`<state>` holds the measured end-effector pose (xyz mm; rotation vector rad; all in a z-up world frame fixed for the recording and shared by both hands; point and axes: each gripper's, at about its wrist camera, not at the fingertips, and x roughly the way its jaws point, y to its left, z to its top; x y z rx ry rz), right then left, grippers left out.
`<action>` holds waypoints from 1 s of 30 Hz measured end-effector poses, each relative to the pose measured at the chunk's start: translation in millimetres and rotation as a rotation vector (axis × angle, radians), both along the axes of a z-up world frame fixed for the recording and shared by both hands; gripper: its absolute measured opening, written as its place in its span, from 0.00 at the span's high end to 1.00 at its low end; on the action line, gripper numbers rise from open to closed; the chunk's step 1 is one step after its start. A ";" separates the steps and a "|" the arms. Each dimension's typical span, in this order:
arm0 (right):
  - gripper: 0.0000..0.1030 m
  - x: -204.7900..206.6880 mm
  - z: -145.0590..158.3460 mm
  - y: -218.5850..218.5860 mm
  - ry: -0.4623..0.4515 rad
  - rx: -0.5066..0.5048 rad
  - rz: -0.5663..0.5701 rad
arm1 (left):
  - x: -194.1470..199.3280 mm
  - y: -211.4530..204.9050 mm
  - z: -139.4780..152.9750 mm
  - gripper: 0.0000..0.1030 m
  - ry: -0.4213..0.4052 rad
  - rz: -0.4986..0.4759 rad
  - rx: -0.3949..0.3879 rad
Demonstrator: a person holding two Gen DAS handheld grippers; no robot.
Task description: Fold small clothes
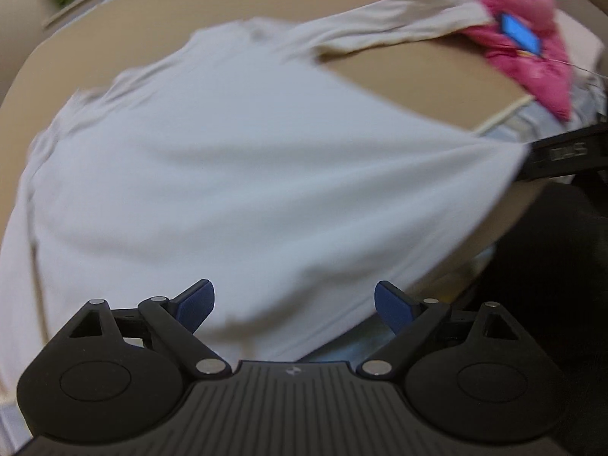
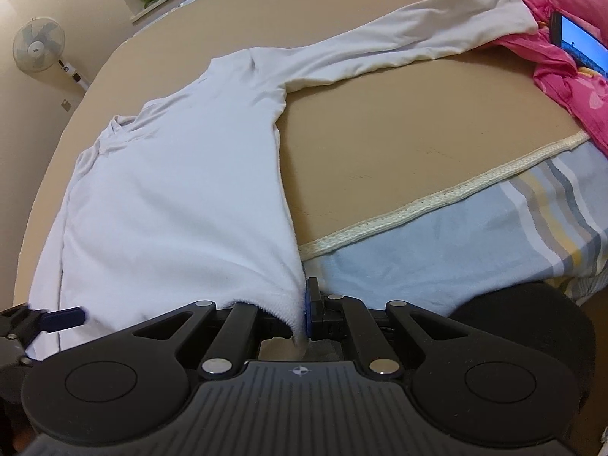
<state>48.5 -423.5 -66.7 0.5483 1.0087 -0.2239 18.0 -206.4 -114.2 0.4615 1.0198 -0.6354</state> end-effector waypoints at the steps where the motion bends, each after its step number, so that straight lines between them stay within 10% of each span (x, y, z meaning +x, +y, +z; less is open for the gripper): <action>1: 0.96 2.5 1.5 1.0 -0.003 0.006 -0.002 | -3.0 -10.9 0.5 0.08 -0.006 -0.021 -0.008; 6: 0.96 0.1 9.7 1.4 -0.012 0.005 0.016 | -2.7 -49.9 -6.0 0.08 0.014 -0.042 -0.039; 12: 0.96 0.1 14.3 2.1 -0.026 -0.008 0.026 | 34.8 -35.4 -28.9 0.08 -0.029 0.169 0.049; 19: 0.96 -2.0 14.0 -6.8 -0.037 0.010 -0.001 | 74.2 68.9 -75.5 0.04 -0.107 0.412 0.327; 30: 0.96 -1.9 3.9 -18.3 -0.014 0.043 -0.047 | 105.0 241.8 -60.9 0.00 -0.063 0.820 0.344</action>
